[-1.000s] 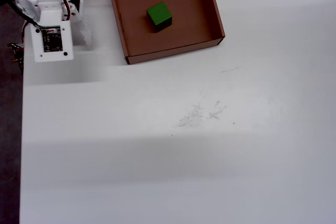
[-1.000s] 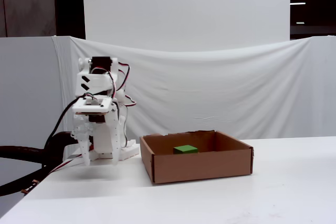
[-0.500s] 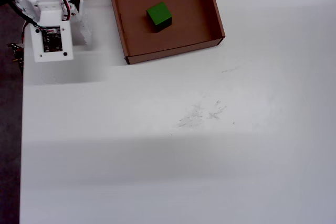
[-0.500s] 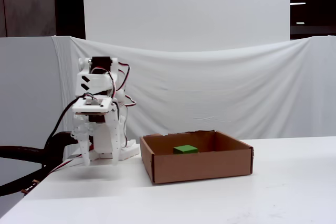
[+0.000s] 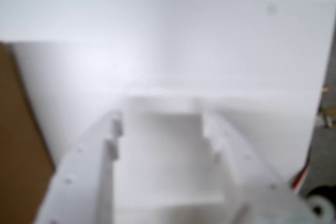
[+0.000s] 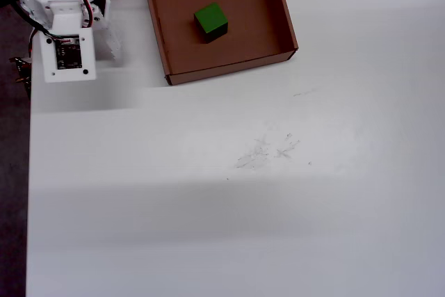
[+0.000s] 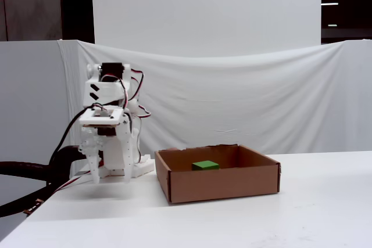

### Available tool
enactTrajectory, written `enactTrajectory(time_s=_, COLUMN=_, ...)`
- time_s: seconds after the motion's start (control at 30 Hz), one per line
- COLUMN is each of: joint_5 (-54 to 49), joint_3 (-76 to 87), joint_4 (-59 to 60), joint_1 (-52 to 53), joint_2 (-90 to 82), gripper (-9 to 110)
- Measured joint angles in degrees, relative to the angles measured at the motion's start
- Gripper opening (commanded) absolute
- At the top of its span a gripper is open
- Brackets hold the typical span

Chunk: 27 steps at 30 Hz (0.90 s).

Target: Grasp a green cube and put it in a box.

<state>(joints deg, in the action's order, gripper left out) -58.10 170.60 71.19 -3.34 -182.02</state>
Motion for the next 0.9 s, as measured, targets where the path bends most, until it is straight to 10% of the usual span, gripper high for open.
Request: enactTrajectory(time_s=0.9, joint_5=0.7, joint_3=0.0, joint_4=0.0, joint_1=0.0, joint_2=0.0, gripper=21)
